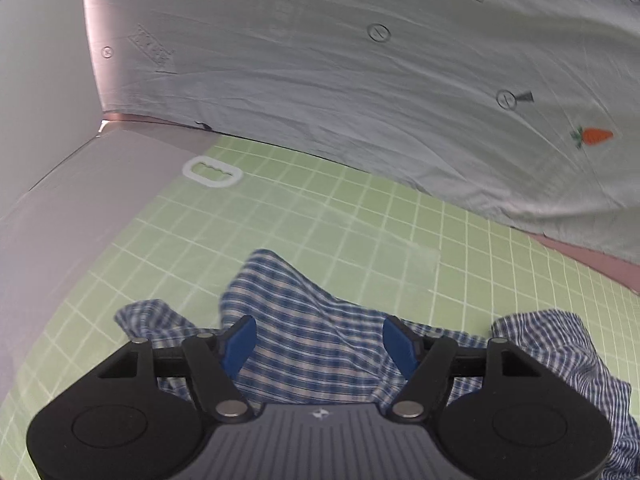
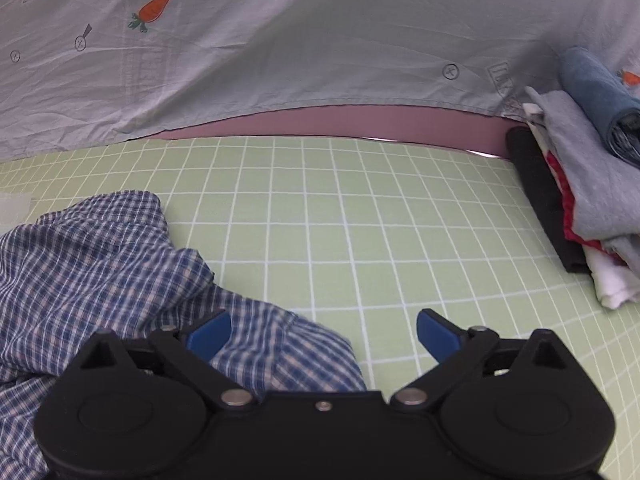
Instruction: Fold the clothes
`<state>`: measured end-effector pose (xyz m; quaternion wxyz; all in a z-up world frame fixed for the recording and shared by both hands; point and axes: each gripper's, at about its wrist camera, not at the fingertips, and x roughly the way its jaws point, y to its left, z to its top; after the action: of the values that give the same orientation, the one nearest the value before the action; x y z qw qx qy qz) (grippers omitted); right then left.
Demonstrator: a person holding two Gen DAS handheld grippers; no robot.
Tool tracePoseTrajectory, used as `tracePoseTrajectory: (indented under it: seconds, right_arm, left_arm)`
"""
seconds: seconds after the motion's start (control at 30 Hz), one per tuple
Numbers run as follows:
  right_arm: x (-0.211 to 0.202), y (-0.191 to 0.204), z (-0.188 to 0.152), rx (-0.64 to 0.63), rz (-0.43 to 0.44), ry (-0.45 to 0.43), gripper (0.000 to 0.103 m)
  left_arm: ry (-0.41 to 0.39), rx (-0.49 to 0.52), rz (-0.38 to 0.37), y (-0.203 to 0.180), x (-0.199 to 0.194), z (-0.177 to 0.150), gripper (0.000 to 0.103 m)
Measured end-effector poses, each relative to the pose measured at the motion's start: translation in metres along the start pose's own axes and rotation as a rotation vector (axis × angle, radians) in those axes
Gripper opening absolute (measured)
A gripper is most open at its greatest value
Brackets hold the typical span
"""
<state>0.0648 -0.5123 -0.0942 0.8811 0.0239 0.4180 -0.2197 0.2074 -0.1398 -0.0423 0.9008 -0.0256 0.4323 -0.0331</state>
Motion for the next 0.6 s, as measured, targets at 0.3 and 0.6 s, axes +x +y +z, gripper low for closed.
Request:
tracePoseTrajectory:
  seconds: [0.3,0.6]
  right_arm:
    - [0.045,0.037,0.061,-0.548,0.149,0.059,0.1]
    - [0.1,0.048,0.117,-0.451,0.147,0.031,0.1]
  left_arm:
    - [0.032,0.172,-0.049,-0.046,0.019,0.008,0.071]
    - [-0.029,0.198,-0.008,-0.065,0.034,-0.013,0.071]
